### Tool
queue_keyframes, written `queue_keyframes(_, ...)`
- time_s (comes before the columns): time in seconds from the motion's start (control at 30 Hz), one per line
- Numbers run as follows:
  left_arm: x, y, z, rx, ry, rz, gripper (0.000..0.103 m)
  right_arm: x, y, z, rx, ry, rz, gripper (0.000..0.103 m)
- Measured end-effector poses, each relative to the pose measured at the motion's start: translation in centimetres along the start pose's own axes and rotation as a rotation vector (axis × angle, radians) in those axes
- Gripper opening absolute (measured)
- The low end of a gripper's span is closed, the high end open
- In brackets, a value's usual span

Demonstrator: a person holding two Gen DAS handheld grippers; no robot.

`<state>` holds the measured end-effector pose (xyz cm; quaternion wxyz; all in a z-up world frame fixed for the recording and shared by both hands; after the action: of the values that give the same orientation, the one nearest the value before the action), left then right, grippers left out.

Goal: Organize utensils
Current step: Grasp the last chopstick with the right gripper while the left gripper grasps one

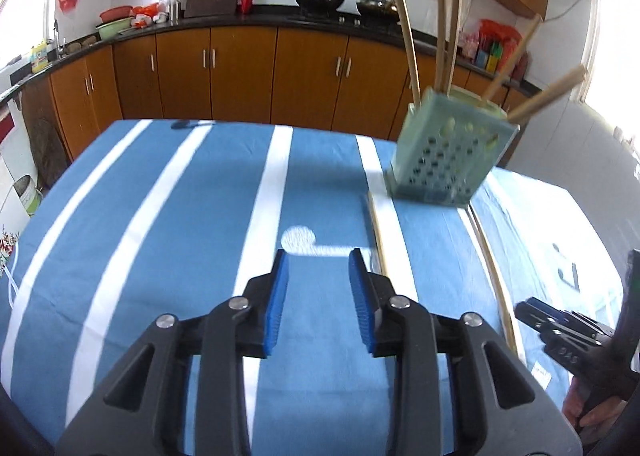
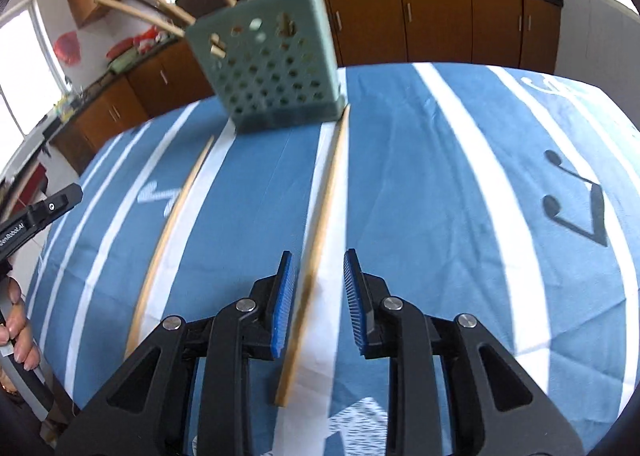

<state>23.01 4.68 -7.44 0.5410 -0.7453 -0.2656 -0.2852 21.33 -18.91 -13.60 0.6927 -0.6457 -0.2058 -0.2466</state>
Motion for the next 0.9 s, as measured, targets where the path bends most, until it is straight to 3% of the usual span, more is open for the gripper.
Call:
queue_keyframes(0.17, -1.0, 0.6, -0.9, -0.017, 0.003, 0.025, 0.035, -0.3, 1.0, 0.7, -0.031, -0.027, 0.001, 0.027)
queue_keyframes(0.3, -1.2, 1.1, -1.5, -0.028, 0.004, 0.04, 0.037, 0.1, 1.2, 0.3, -0.071, -0.039, -0.015, 0.009)
queue_keyframes(0.5, -1.7, 1.9, -2.7, -0.06, 0.014, 0.064, 0.041, 0.5, 1.3, -2.9, -0.13, 0.033, -0.02, 0.007)
queue_keyframes(0.7, -2.8, 3.0, -4.3, -0.096, 0.036, 0.102, 0.042, 1.0, 1.2, -8.7, -0.231, 0.168, -0.017, 0.007)
queue_keyframes(0.9, -3.8, 4.6, -5.6, -0.093, 0.059, 0.138, 0.041, 0.9, 1.0, -10.3, -0.238, 0.187, -0.018, 0.007)
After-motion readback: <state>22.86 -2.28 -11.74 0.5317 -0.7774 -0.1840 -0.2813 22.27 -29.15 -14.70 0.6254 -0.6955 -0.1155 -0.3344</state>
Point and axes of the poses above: each gripper's, at about its wrist camera, not at the fingertips, and y roughly the way its jaws point, z to its left, x to its top, the point moved 7 cm from there along y, roughly the way its jaws point, and after that the axes turned 11 degrees about -x, right-handed, at the moved point
